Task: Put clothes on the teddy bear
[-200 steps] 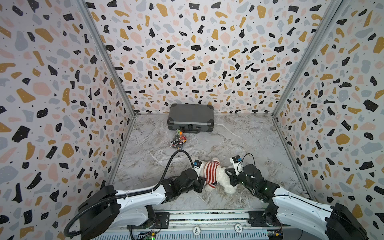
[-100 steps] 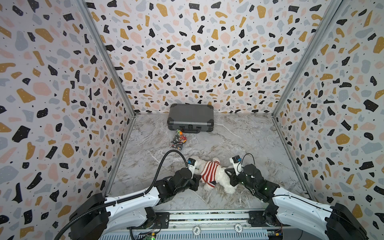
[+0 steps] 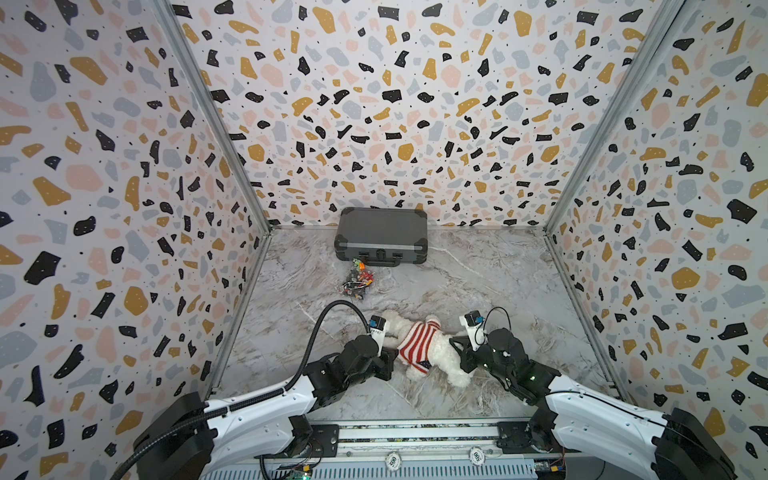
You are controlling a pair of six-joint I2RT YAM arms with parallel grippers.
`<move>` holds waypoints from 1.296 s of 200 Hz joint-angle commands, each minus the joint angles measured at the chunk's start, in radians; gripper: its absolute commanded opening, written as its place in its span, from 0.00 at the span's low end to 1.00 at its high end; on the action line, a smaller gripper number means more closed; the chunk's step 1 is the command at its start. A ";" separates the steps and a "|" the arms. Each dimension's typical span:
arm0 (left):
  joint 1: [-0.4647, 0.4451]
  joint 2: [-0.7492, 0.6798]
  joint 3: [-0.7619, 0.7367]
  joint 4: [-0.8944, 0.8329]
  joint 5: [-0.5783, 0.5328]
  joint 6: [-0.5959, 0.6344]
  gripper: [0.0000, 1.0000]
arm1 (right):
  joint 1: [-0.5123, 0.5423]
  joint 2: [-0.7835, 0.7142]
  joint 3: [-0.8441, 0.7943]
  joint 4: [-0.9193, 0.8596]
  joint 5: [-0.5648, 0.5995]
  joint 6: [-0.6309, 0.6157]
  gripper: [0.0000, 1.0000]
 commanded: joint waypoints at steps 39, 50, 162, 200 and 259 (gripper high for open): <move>0.010 0.012 0.033 0.046 0.054 0.020 0.13 | 0.075 -0.054 0.004 0.029 0.027 -0.068 0.00; 0.009 -0.001 0.044 0.033 0.056 0.021 0.23 | 0.092 -0.078 -0.001 0.042 0.035 -0.085 0.00; 0.017 -0.108 0.116 -0.042 0.039 -0.007 0.31 | 0.235 -0.162 0.012 0.098 0.136 -0.290 0.00; 0.022 -0.084 0.120 -0.040 0.035 -0.001 0.20 | 0.290 -0.168 0.002 0.139 0.175 -0.334 0.00; 0.032 -0.084 0.129 -0.054 0.025 0.001 0.21 | 0.349 -0.188 -0.020 0.170 0.232 -0.388 0.00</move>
